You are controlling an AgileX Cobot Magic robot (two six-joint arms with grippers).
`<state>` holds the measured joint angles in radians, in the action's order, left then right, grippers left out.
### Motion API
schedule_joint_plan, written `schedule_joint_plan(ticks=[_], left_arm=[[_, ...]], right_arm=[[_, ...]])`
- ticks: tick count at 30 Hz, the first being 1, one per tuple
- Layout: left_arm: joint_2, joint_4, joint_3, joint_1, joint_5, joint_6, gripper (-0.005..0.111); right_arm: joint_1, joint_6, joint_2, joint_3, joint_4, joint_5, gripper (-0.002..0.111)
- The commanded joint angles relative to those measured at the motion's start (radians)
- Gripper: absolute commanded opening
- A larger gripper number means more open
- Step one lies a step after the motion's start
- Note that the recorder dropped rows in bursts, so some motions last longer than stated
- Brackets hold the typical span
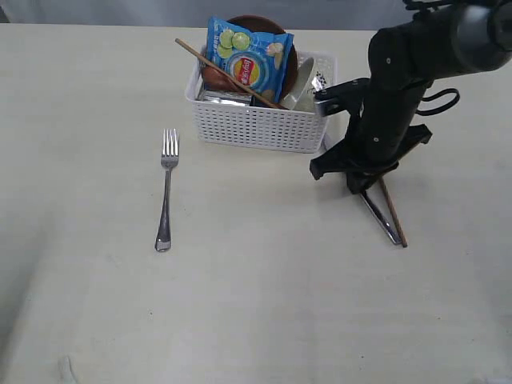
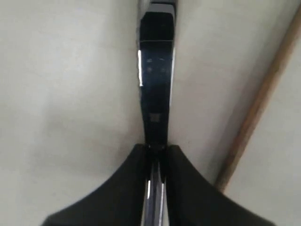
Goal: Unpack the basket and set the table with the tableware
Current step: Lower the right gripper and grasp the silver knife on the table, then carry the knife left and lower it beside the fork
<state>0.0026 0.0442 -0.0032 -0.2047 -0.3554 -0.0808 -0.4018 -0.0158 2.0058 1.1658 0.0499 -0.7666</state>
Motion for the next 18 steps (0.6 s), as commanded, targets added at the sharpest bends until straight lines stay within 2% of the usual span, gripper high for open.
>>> schedule_joint_plan(ticks=[1,8,18], left_arm=[[-0.003,0.008,0.003,-0.005,0.011,-0.004,0.000],[-0.003,0.008,0.003,-0.005,0.011,-0.004,0.000],[-0.003,0.008,0.003,-0.005,0.011,-0.004,0.000]], right_arm=[[0.001,0.007,0.003,-0.008,0.003,0.008,0.000],[0.001,0.036,-0.051,-0.008,-0.068,-0.039,0.000],[0.001,-0.083,-0.290,-0.008,-0.068,-0.084,0.000]])
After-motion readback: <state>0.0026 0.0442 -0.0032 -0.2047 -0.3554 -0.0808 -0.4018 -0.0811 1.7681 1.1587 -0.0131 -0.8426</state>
